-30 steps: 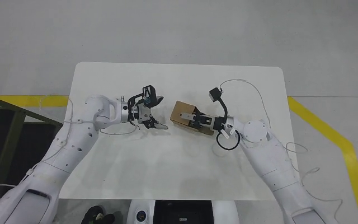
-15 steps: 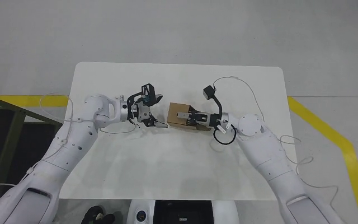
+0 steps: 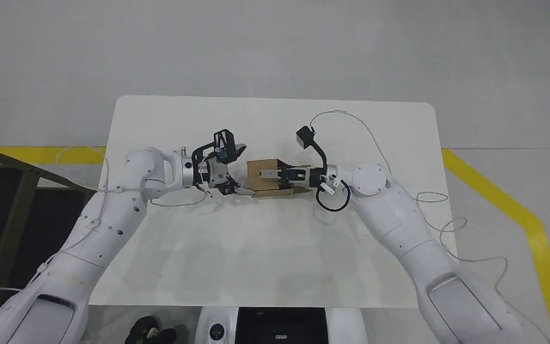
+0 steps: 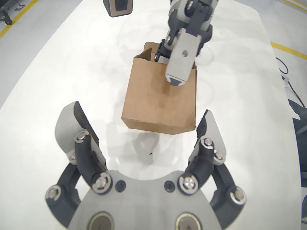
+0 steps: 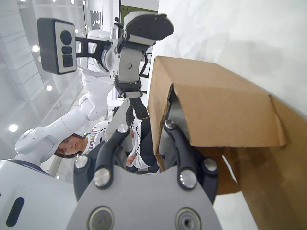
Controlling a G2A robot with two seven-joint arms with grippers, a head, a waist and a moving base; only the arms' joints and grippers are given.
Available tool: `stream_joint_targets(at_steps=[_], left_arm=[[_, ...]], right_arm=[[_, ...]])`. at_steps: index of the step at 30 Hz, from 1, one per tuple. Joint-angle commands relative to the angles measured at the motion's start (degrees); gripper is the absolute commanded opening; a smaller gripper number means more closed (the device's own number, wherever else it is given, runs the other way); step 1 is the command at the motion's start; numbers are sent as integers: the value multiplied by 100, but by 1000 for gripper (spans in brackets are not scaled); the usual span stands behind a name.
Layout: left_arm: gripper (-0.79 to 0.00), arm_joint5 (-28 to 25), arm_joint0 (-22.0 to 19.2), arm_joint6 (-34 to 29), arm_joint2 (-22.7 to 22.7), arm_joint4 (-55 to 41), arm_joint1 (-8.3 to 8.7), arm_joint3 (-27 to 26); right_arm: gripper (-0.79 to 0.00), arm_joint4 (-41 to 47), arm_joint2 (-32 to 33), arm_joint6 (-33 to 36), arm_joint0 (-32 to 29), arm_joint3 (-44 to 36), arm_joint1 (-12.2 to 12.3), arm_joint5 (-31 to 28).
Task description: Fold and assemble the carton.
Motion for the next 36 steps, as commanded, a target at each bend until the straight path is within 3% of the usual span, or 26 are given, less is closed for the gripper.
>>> stream_joint_targets(at_steps=[1, 9, 15, 25, 28, 36], left_arm=[[0, -92, 94, 189, -12, 64, 9, -27], [0, -46, 247, 582, 26, 250, 58, -135], [0, 221, 235, 903, 112, 509, -18, -3], [0, 241, 66, 1210, 315, 719, -157, 273], [0, 224, 7, 1300, 342, 768, -190, 385], [0, 189, -114, 1575, 375, 969, -255, 599]], right_arm=[[-545, -9, -6, -24, -4, 23, -10, -2], [-474, -279, 148, -43, -203, -255, 89, 22], [-425, -570, 375, -45, -451, -785, 230, 206], [-394, -990, 928, 7, -1011, -1737, 511, 633], [-348, -1101, 1127, -23, -1206, -2027, 595, 726], [-397, -1359, 1600, -65, -1613, -2822, 778, 940]])
